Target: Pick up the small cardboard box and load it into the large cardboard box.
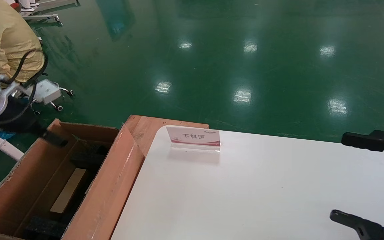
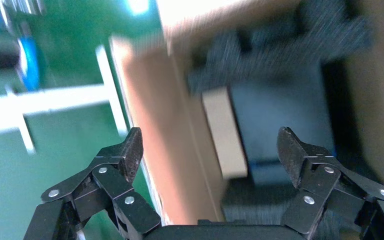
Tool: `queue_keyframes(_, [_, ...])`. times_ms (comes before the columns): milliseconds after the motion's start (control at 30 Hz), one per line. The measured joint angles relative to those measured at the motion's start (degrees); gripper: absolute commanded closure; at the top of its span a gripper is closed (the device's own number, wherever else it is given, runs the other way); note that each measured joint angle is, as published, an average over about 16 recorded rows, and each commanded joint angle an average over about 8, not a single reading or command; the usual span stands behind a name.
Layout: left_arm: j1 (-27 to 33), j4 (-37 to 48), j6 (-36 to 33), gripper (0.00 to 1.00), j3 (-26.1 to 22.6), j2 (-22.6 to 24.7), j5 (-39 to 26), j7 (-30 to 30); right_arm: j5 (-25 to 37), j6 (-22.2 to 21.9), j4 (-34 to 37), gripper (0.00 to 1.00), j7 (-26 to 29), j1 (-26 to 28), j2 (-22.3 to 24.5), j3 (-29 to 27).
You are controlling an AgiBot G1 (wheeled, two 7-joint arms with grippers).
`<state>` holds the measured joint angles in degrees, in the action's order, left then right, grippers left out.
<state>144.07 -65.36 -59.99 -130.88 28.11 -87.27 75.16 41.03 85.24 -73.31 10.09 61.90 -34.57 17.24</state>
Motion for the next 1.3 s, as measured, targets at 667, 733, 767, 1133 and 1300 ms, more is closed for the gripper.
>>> queue_keyframes(667, [-3.28, -10.55, 2.70, 0.00, 15.13, -1.52, 5.16, -9.83, 0.01, -0.01, 0.05, 0.00, -0.03, 0.01, 0.01, 0.02])
queue_keyframes(733, [-6.00, -10.47, 1.72, 0.00, 18.55, -1.23, 6.54, -11.70, 0.01, -0.01, 0.05, 0.00, -0.04, 0.01, 0.01, 0.02])
queue_keyframes(767, [-7.46, -10.43, 1.20, 0.00, 20.40, -1.07, 7.29, -12.71, 0.01, -0.01, 0.06, 0.00, -0.04, 0.01, 0.01, 0.02])
queue_keyframes(1133, [-23.64, -9.95, -4.60, 0.00, 40.76, 0.65, 15.51, -23.86, 0.09, 0.02, 0.03, 0.00, 0.02, -0.03, -0.03, -0.11])
queue_keyframes(1300, [-30.97, -9.74, -7.23, 0.00, 49.99, 1.43, 19.23, -28.91, 0.16, 0.06, 0.01, 0.00, 0.08, -0.06, -0.07, -0.21])
